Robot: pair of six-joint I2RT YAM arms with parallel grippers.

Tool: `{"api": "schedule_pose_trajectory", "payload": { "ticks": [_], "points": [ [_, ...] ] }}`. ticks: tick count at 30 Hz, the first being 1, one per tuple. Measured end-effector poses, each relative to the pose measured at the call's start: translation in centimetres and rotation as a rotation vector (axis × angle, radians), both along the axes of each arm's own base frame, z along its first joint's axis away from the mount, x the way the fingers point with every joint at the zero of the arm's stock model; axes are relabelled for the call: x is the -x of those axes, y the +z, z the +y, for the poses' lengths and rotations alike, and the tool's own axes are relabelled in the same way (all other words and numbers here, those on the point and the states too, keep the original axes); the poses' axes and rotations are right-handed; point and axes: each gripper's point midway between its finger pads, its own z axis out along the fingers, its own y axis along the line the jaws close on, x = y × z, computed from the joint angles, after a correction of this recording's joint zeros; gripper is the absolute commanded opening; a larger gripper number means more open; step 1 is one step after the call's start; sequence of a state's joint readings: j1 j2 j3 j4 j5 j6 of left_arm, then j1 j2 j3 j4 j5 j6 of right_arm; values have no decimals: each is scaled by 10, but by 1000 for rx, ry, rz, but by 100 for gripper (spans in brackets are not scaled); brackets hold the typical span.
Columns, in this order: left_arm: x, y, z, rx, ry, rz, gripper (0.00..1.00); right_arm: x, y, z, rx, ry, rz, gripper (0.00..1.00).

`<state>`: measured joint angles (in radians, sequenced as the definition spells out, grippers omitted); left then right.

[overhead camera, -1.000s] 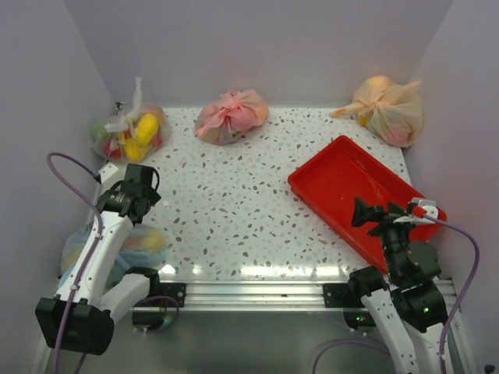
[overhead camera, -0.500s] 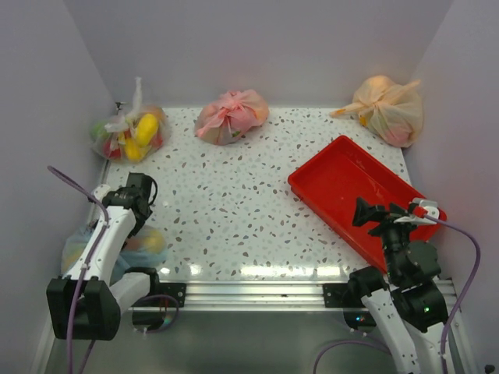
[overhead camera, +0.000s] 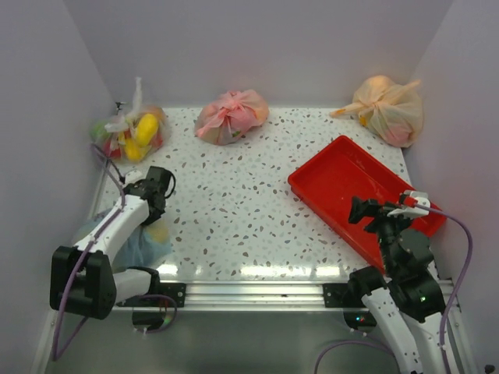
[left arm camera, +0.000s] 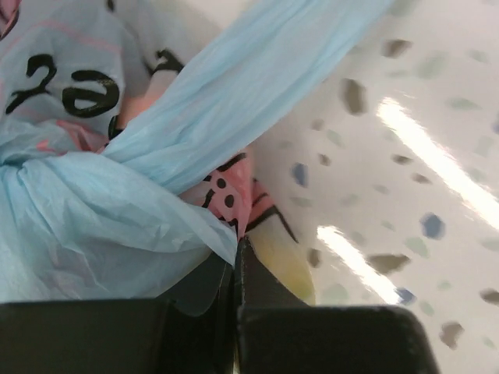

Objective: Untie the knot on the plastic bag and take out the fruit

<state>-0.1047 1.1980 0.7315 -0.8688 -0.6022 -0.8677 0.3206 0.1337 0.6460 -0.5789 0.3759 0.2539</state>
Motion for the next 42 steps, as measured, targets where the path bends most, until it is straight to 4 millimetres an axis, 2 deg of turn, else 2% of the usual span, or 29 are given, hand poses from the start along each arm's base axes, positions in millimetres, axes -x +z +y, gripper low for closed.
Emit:
{"api": "schedule_pose_trajectory", "payload": {
  "ticks": [2,5,8,10,13,15,19,21,23,26,29,30,32,33,36,39,42],
  "points": [
    [-16,5,-21,-4,-124,-5,0,-3,-3,1,9,1,20,99],
    [-47,17,-64,11,-295,-38,0,-7,-8,2,28,4,51,99],
    [-76,34,-122,36,-478,-104,0,-12,-5,4,41,3,89,99],
    [-87,46,-164,54,-599,-149,0,-16,4,7,49,17,116,99],
    [-86,59,-215,87,-751,-190,0,-25,24,23,48,90,135,99],
    [-77,61,-242,109,-851,-195,0,-32,38,36,37,146,147,99],
    [-51,55,-273,132,-1014,-150,0,-48,54,67,9,276,186,99],
    [-36,48,-282,141,-1090,-115,0,-58,54,85,-8,348,223,99],
    [-19,37,-284,151,-1150,-76,0,-69,42,103,-28,416,288,99],
    [11,27,-275,190,-1206,-34,1,-78,10,134,-28,508,419,99],
    [32,30,-260,263,-1212,-56,7,-75,-29,175,23,619,559,99],
    [37,33,-257,282,-1210,-67,22,-72,-42,189,43,655,600,99],
    [44,43,-249,319,-1192,-98,44,-63,-60,213,72,725,658,99],
    [47,49,-247,338,-1173,-119,65,-60,-66,223,78,753,674,99],
    [51,65,-239,390,-1085,-184,89,-57,-70,244,69,801,675,99],
    [49,77,-229,426,-966,-259,93,-57,-68,255,49,818,653,99],
    [41,83,-221,440,-842,-321,92,-56,-69,260,24,826,625,99]
  ]
}}
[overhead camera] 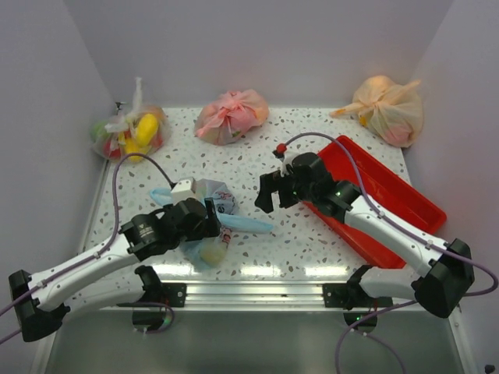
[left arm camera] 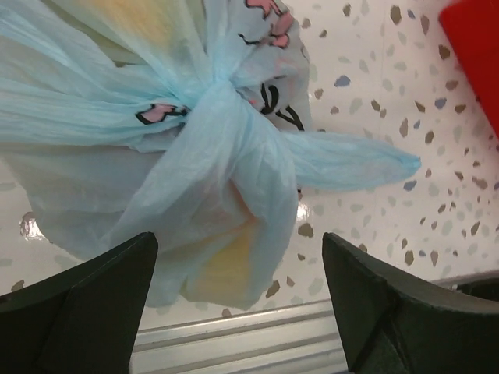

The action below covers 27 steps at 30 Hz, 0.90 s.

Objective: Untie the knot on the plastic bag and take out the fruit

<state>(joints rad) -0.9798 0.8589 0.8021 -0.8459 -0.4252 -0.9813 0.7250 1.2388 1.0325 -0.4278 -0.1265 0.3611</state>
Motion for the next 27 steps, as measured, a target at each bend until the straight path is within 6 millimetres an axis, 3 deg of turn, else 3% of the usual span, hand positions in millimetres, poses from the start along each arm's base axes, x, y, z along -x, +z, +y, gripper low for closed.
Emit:
{"api": "schedule_pose_trajectory", "payload": {
  "ticks": [2,5,8,9,11,12,16,20,24,27],
  "points": [
    [-10,-5,7,8,75,4,91,5,-6,-2,-13,-7,2,99],
    [-31,-29,26,-16,198,24,85,12,-14,-7,-29,-17,9,99],
    [-46,-53,40,-77,258,57,68,20,-22,-12,-42,-26,19,99],
    [-51,-56,38,-90,256,57,48,22,-24,-13,-46,-28,20,99],
    [-62,-61,33,-133,229,60,21,24,-24,-15,-52,-31,18,99],
    [-70,-62,27,-147,202,55,0,25,-22,-16,-57,-33,11,99],
    [-99,-55,-9,-159,30,8,0,24,-1,-25,-85,-64,-58,99],
    [-114,-40,-49,-122,-181,-41,0,24,24,-37,-119,-101,-143,99],
    [-100,-23,-82,-123,-409,-110,0,23,33,-41,-122,-102,-182,99],
    [-84,-19,-86,-138,-495,-113,0,19,23,-36,-89,-85,-164,99]
  ]
}}
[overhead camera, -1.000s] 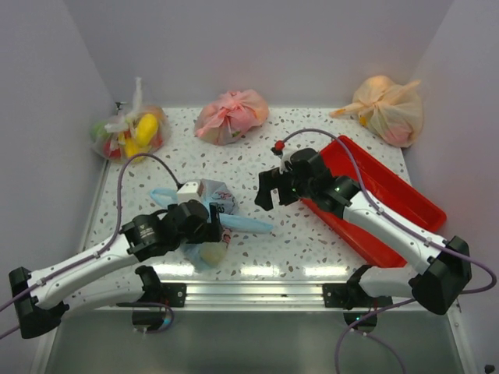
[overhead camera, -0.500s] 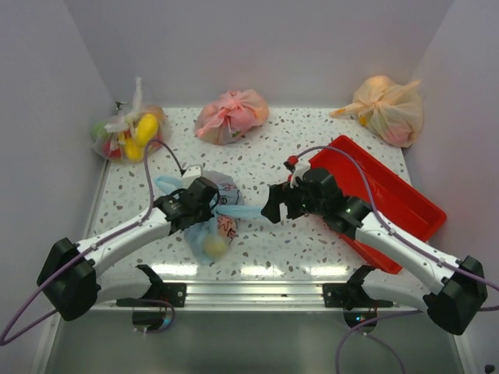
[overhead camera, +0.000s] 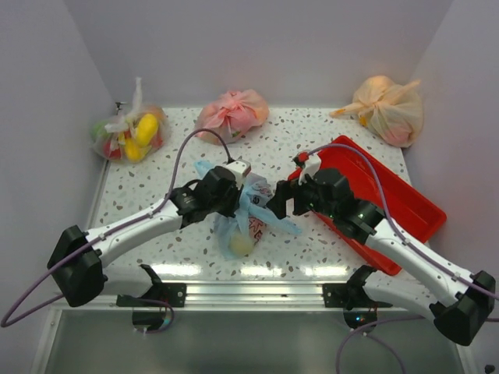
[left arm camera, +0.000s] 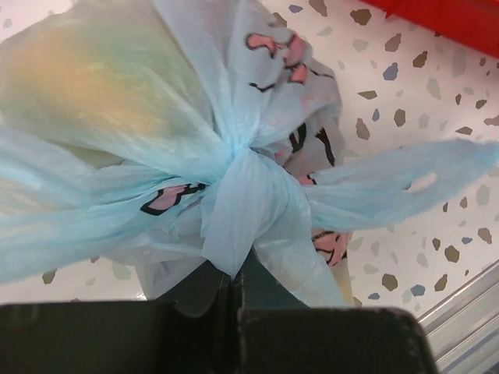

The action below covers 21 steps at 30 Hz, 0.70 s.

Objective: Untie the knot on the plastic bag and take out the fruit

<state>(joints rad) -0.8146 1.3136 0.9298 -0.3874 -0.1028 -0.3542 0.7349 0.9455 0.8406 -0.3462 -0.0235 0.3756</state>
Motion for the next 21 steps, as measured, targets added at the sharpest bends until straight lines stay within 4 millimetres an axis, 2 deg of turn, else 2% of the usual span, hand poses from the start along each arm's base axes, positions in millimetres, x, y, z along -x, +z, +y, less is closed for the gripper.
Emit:
{"api": "schedule_pose_trajectory", "payload": {
  "ticks": [3,7,10,15,21],
  "points": [
    [10,1,14,-14,-1,-6,1,-4,-20,9,49,36,50,98],
    [28,-2,36,-34,14,5,7,-8,-42,22,118,92,95,91],
    [39,-5,48,-23,37,18,12,-16,-44,34,146,142,90,85],
    [49,-14,56,-4,74,46,15,-32,-41,67,159,246,55,76],
    [53,-18,58,8,99,68,15,-27,-61,103,190,393,58,76]
  ]
}}
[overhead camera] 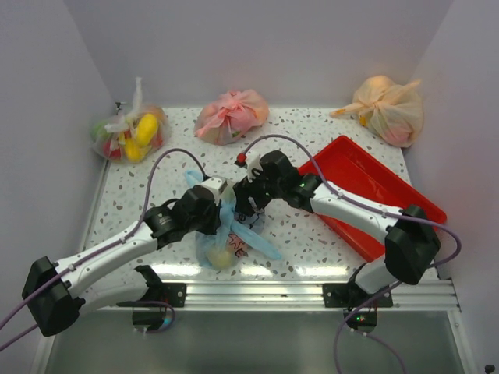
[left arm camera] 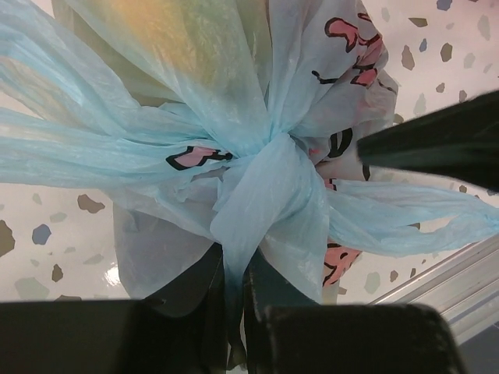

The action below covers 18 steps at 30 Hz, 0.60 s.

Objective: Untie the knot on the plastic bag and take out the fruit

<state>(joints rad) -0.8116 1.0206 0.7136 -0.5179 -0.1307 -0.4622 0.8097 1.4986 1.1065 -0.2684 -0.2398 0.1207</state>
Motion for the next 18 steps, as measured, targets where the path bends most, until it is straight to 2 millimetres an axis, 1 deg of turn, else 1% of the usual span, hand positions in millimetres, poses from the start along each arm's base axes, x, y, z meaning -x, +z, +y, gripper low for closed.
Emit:
{"api": "schedule_pose_trajectory", "payload": {
  "ticks": [2,5,6,7,9,10,11,15,16,18],
  "points": [
    [0,1,0,5,4,-1,13,4,-10,8,17,36,14,75],
    [0,2,0,13,10,-1,8,7,-26,12,46,56,25,67],
    [0,2,0,16,13,0,6,7,-31,11,53,54,24,57],
    [0,2,1,17,17,0,1,7,-35,10,60,53,19,46],
    [1,2,2,18,22,3,0,5,-42,7,74,42,12,27],
    [1,2,3,19,25,5,0,4,-44,5,79,37,8,6],
    [1,2,4,16,29,8,0,3,-45,4,87,29,1,0],
    [-4,2,17,8,92,13,0,-5,-45,-3,106,-28,-33,0],
    [-6,2,22,7,120,14,0,-8,-43,-8,114,-60,-52,0],
    [-15,3,34,9,182,14,0,-15,-35,-25,111,-149,-73,0]
  ]
}}
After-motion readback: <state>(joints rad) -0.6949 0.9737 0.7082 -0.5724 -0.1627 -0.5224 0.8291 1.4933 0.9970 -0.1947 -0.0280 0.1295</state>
